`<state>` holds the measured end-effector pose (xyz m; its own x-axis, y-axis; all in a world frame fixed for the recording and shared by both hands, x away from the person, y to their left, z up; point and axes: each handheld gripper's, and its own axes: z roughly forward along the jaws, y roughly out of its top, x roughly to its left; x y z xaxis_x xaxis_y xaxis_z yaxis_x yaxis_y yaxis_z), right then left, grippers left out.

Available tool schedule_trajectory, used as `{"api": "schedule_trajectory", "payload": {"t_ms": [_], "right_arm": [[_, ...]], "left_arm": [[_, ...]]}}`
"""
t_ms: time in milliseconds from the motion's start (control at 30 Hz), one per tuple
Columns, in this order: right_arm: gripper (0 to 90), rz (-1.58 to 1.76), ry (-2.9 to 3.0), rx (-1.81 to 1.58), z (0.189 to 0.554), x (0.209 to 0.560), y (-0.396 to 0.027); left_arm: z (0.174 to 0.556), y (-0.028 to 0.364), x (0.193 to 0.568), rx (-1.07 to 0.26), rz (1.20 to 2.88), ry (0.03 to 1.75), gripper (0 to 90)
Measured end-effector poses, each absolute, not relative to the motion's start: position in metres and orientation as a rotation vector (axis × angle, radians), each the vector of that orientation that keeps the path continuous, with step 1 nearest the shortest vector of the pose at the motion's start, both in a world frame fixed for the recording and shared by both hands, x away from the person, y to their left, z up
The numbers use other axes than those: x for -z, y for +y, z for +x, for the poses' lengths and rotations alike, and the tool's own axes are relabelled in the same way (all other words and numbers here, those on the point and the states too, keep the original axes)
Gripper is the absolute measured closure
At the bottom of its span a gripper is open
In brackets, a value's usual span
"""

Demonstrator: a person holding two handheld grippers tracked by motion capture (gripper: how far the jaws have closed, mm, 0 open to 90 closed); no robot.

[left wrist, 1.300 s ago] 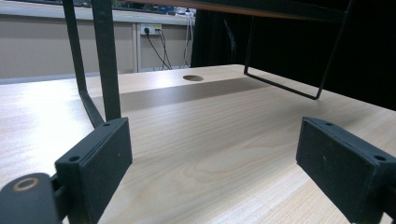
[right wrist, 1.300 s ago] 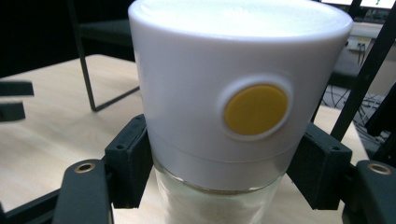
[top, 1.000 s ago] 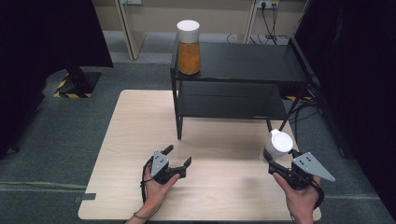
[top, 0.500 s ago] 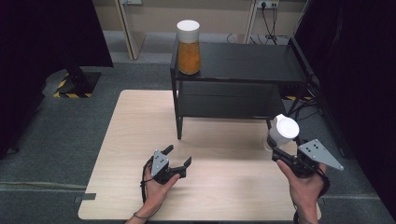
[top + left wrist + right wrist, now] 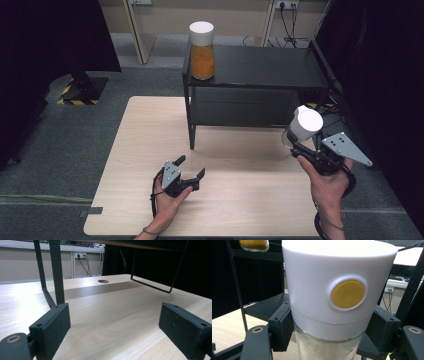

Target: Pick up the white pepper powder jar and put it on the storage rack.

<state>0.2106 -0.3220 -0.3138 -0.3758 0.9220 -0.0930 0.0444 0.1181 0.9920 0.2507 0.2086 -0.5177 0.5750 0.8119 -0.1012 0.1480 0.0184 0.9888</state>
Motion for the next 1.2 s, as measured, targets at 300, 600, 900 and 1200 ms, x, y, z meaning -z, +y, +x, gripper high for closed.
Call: {"api": "schedule_trajectory", "payload": {"t_ms": [300, 600, 900, 1200], "right_arm": [[30.5, 0.966, 1.570, -1.366, 0.217, 0.295, -0.320], [30.5, 0.957, 1.553, -1.363, 0.223, 0.276, -0.317], [30.6, 0.951, 1.539, -1.364, 0.228, 0.259, -0.314], [30.6, 0.949, 1.524, -1.368, 0.233, 0.245, -0.313]], "left_arm": [[0.251, 0.208, 0.518, -0.629, 1.491, 0.858, 9.9], [0.251, 0.208, 0.517, -0.628, 1.493, 0.861, 9.8], [0.251, 0.209, 0.517, -0.625, 1.493, 0.862, 9.8], [0.251, 0.209, 0.517, -0.625, 1.495, 0.863, 9.7]]}}
